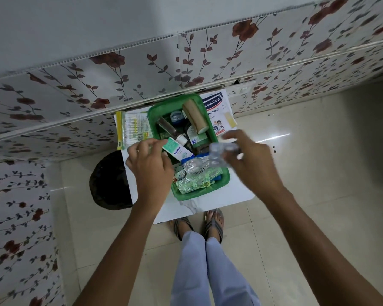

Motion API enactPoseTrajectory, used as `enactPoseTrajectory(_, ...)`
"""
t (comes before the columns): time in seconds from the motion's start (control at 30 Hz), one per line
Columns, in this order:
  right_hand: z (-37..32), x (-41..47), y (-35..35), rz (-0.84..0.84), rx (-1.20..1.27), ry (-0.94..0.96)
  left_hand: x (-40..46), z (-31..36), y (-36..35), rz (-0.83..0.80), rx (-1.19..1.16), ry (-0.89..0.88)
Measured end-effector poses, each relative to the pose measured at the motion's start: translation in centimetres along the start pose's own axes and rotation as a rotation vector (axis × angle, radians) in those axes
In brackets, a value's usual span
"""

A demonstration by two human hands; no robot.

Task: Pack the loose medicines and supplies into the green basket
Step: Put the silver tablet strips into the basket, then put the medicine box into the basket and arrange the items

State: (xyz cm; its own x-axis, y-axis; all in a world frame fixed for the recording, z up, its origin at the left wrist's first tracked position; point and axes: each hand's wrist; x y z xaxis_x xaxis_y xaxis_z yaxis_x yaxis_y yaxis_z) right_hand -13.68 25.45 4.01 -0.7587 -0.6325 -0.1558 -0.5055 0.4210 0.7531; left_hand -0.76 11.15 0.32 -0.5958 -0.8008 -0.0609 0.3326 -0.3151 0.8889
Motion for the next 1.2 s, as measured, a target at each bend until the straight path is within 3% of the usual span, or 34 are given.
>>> enactPoseTrajectory(0.07,-1.4,0.6,-1.8,-0.147,0.014,0.044,0.4,-0.1,-0.1,-0.008,-0.019,0.013)
enactPoseTrajectory(0.1,-1.5,1.1,-2.6,-0.130,0.009,0.046,0.6,-0.1,-0.2,-0.012,-0.034,0.018)
enactPoseTrajectory(0.2,0.2,3.2,-3.4,0.173,0.037,-0.091,1.2,-0.4,-0.4,0.013,-0.097,0.058)
enactPoseTrajectory(0.27,2.7,4.5,-3.6,0.214,0.007,-0.299,1.8,-1.0,-0.5,0.036,-0.119,0.111)
enactPoseTrajectory(0.37,5.6,5.4,-4.9,-0.063,-0.145,-0.562,2.5,-2.1,-0.7,0.045,-0.169,0.174)
enactPoseTrajectory(0.43,6.2,5.1,-6.0,-0.176,-0.179,-0.613,2.6,-2.4,-0.8,0.040,-0.214,0.186)
enactPoseTrajectory(0.57,6.3,5.2,-7.3,-0.171,-0.154,-0.604,2.8,-2.7,-1.3,0.031,-0.274,0.216)
enactPoseTrajectory(0.7,5.9,4.5,-5.5,-0.278,-0.306,-0.560,3.2,-2.8,-1.5,0.044,-0.335,0.263)
enactPoseTrajectory(0.8,4.2,3.0,-2.8,-0.012,-0.355,-0.438,3.8,-3.6,-1.6,0.077,-0.388,0.326)
enactPoseTrajectory(0.87,1.9,2.5,-1.5,0.190,-0.251,-0.299,4.6,-4.5,-1.8,0.099,-0.404,0.398)
enactPoseTrajectory(0.9,0.4,2.6,-1.2,0.214,-0.153,-0.251,5.2,-5.1,-1.8,0.104,-0.400,0.440)
enactPoseTrajectory(1.03,-5.2,4.6,-3.8,-0.034,0.177,-0.255,8.5,-7.9,-2.0,0.132,-0.308,0.600)
enactPoseTrajectory(1.1,-6.6,5.5,-5.8,-0.045,0.074,-0.166,9.8,-8.8,-2.1,0.108,-0.270,0.638)
enactPoseTrajectory(1.2,-6.6,6.2,-7.4,0.017,-0.101,-0.034,11.0,-9.6,-2.9,-0.054,-0.177,0.642)
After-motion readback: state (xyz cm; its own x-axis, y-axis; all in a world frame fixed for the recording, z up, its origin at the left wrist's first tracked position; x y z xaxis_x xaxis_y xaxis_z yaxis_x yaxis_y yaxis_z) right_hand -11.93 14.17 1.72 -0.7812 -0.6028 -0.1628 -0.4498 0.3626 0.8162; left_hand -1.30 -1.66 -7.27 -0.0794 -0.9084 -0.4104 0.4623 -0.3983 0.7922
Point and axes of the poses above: each hand's wrist, its own x-axis towards the middle knuckle, its own y-axis out of the back of the hand, z = x × y, and after that the axes turned 4 degrees about z, right-handed
